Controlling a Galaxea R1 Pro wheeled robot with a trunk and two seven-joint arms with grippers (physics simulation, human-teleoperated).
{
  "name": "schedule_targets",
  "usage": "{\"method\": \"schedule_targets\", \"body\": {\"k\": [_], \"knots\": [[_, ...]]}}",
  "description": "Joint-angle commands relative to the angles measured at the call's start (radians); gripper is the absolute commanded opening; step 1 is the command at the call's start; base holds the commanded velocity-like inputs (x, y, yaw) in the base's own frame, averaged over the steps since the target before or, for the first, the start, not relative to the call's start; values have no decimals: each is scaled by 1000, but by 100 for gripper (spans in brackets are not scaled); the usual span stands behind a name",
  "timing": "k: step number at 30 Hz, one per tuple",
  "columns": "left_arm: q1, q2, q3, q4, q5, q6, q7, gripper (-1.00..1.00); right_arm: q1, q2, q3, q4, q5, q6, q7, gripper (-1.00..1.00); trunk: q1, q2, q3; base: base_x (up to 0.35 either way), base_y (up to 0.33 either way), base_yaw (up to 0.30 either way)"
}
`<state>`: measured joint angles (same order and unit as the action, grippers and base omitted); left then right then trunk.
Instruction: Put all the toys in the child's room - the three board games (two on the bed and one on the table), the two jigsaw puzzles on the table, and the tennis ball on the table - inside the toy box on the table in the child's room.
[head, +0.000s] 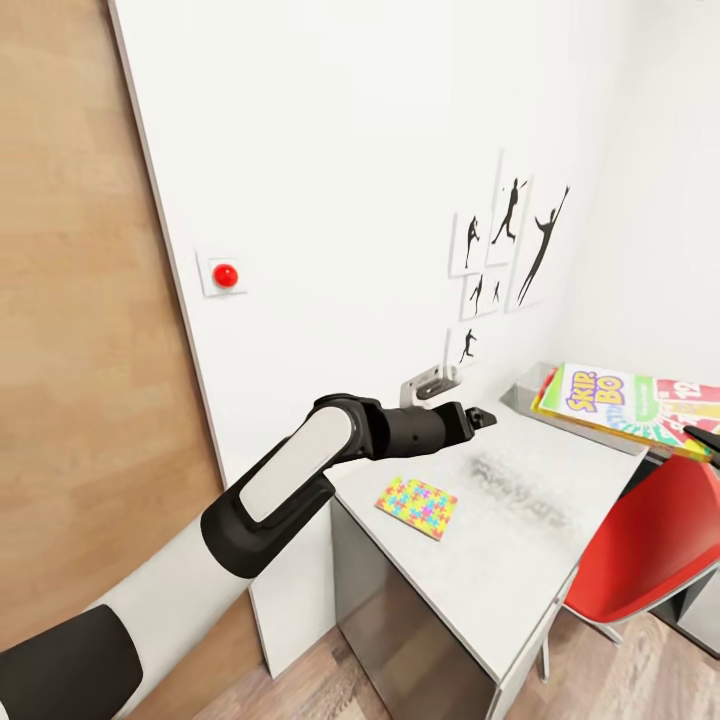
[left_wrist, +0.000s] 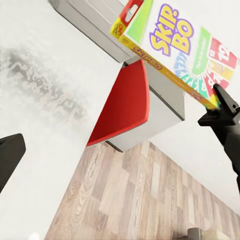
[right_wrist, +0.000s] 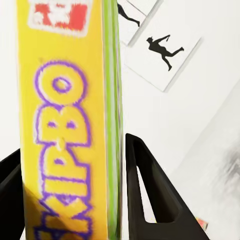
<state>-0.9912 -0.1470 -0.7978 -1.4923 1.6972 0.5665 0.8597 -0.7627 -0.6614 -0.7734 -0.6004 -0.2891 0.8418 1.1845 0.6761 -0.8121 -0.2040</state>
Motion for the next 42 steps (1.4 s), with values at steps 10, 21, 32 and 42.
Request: {"method": "schedule_targets", "body": {"k": [10,21,32,42], "knots": [[0,0,-1,4,4,0,14,100,0,3,-1,-6,1,10,27,-100,-38,69,30,0,0,0],[-1,-2,-4,19,5,-2,14,100,0,-7,-1,-9,3,18,37,-100,-80,146,68,0,0,-34],[-1,-3,-7,38,5,-2,12,100,2,-6,-1,-12,4,23,76,-100,-123,223,106,0,0,-40],[-1,-3,-7,9,5,-2,14,100,27,1,-1,-37,8,23,128,-100,-161,293,137,0,0,-6]]}}
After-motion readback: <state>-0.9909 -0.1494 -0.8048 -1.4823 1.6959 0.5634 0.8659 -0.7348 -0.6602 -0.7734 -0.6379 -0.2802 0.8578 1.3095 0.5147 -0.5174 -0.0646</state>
